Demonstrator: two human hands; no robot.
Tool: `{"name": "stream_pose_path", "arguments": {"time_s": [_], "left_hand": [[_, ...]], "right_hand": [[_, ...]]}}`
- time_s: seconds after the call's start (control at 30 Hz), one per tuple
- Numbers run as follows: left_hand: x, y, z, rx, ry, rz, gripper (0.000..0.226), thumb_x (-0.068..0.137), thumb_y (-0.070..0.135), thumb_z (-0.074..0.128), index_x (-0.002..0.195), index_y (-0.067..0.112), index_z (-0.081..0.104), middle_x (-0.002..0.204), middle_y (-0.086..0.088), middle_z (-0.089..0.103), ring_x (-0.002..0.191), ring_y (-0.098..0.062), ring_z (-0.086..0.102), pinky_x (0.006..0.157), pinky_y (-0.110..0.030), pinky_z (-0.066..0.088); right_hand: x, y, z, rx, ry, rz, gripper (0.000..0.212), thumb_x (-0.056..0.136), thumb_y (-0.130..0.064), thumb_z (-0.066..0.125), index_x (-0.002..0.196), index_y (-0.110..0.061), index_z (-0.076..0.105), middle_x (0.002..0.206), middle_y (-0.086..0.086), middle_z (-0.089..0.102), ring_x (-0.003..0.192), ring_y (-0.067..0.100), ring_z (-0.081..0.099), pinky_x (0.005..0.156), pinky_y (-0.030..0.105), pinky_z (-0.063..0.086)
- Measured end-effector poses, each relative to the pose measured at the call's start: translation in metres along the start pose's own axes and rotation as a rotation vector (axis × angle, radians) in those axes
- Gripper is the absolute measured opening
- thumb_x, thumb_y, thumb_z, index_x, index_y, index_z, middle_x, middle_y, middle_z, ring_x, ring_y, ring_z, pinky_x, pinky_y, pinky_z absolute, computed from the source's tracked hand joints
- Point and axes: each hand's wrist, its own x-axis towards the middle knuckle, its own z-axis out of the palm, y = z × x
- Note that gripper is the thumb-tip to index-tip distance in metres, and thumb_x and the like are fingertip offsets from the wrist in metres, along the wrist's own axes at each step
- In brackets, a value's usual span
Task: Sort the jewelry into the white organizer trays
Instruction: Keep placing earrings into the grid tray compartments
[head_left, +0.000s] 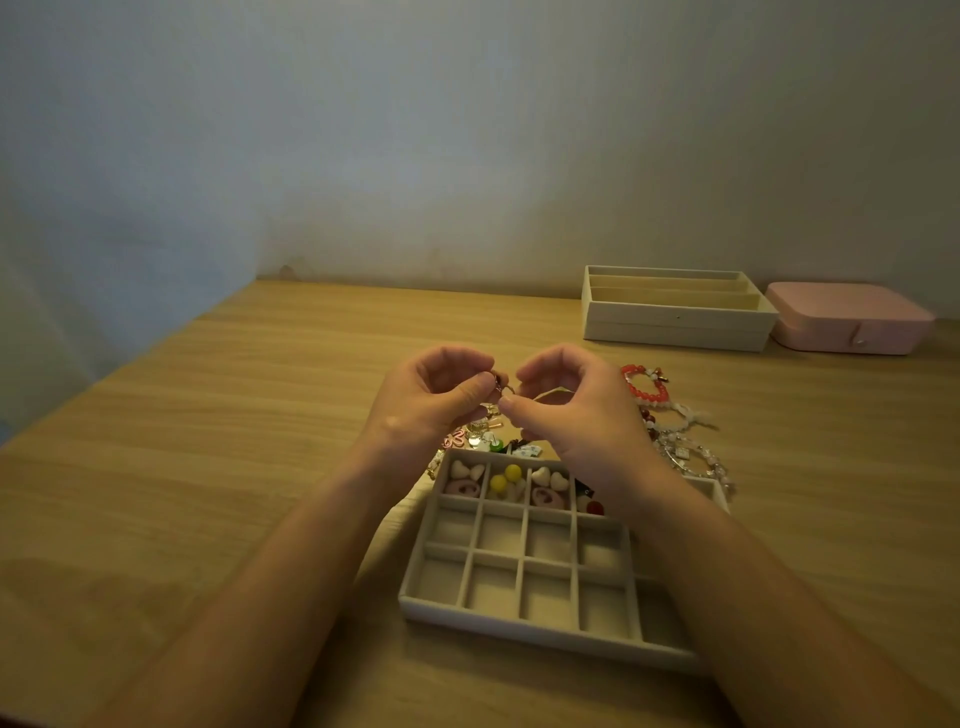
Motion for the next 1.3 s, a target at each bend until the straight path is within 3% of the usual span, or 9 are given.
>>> {"name": "stream_pose_path", "arguments": {"time_s": [0.2, 0.4, 0.6, 0.73, 0.87, 1.03, 1.2, 1.3], "left_hand": [[-0.0017, 0.0026, -0.0011, -0.061, -0.009, -0.013, 0.026, 0.073, 0.008, 0.070, 0.099, 0.006, 0.067, 0.090, -0.011, 0.074, 0.081, -0.019, 0.071, 0.071, -0.022, 0.058], [-0.0021, 0.0043, -0.0045, -0.040, -0.007, -0.021, 0.025, 0.072, 0.011, 0.072, 0.096, 0.010, 0.068, 0.093, -0.009, 0.075, 0.084, -0.019, 0.070, 0.069, -0.024, 0.057], [-0.0032, 0.0042, -0.0027, 0.009, 0.004, -0.024, 0.021, 0.071, 0.016, 0.074, 0.091, 0.016, 0.071, 0.092, -0.006, 0.075, 0.071, -0.011, 0.063, 0.065, -0.029, 0.044], [-0.0033, 0.0031, -0.0011, 0.020, 0.007, -0.020, 0.022, 0.071, 0.015, 0.075, 0.092, 0.015, 0.070, 0.081, -0.001, 0.073, 0.062, -0.008, 0.059, 0.062, -0.028, 0.041], [-0.0041, 0.0043, -0.0008, 0.048, -0.026, -0.012, 0.035, 0.072, 0.014, 0.076, 0.106, 0.012, 0.067, 0.086, -0.001, 0.073, 0.068, -0.011, 0.060, 0.064, -0.030, 0.041], [-0.0051, 0.0061, 0.0000, 0.100, -0.042, 0.012, 0.036, 0.072, 0.016, 0.076, 0.106, 0.011, 0.067, 0.085, 0.001, 0.071, 0.070, -0.010, 0.061, 0.064, -0.029, 0.043], [-0.0062, 0.0066, 0.0004, 0.203, 0.006, 0.025, 0.035, 0.073, 0.024, 0.077, 0.105, 0.015, 0.069, 0.088, 0.007, 0.071, 0.077, -0.005, 0.066, 0.062, -0.019, 0.050], [-0.0061, 0.0053, -0.0002, 0.232, 0.041, 0.047, 0.026, 0.080, 0.018, 0.077, 0.104, 0.013, 0.069, 0.090, 0.004, 0.070, 0.078, -0.006, 0.065, 0.061, -0.017, 0.049]], "right_hand": [[0.0002, 0.0011, -0.0015, -0.031, -0.072, -0.003, 0.031, 0.082, -0.008, 0.082, 0.104, -0.021, 0.066, 0.093, -0.001, 0.071, 0.083, 0.014, 0.072, 0.073, 0.031, 0.062], [0.0016, -0.0008, 0.0019, 0.098, -0.068, 0.052, 0.009, 0.098, -0.013, 0.063, 0.106, -0.016, 0.063, 0.105, 0.008, 0.068, 0.091, 0.022, 0.072, 0.074, 0.038, 0.064], [-0.0005, -0.0012, 0.0011, 0.166, -0.100, 0.062, 0.018, 0.095, -0.016, 0.070, 0.110, -0.014, 0.061, 0.109, 0.007, 0.069, 0.094, 0.020, 0.074, 0.078, 0.039, 0.064], [-0.0002, -0.0006, 0.0009, 0.327, -0.116, 0.111, 0.019, 0.096, -0.015, 0.067, 0.112, -0.007, 0.062, 0.099, 0.012, 0.076, 0.089, 0.025, 0.076, 0.079, 0.037, 0.063], [0.0006, 0.0011, 0.0001, 0.450, -0.136, 0.173, 0.021, 0.094, -0.016, 0.066, 0.111, -0.005, 0.064, 0.093, 0.015, 0.077, 0.084, 0.028, 0.076, 0.074, 0.033, 0.063], [0.0017, 0.0024, -0.0034, 0.474, -0.173, 0.197, 0.017, 0.094, -0.013, 0.066, 0.110, -0.008, 0.065, 0.085, 0.009, 0.076, 0.081, 0.025, 0.074, 0.075, 0.033, 0.062], [0.0014, 0.0027, -0.0050, 0.393, -0.173, 0.119, 0.017, 0.095, -0.009, 0.064, 0.112, -0.008, 0.069, 0.097, 0.014, 0.077, 0.087, 0.029, 0.076, 0.078, 0.035, 0.063], [0.0012, 0.0024, -0.0051, 0.372, -0.189, 0.097, 0.019, 0.096, -0.004, 0.062, 0.112, -0.008, 0.072, 0.099, 0.015, 0.077, 0.091, 0.029, 0.076, 0.078, 0.034, 0.063]]}}
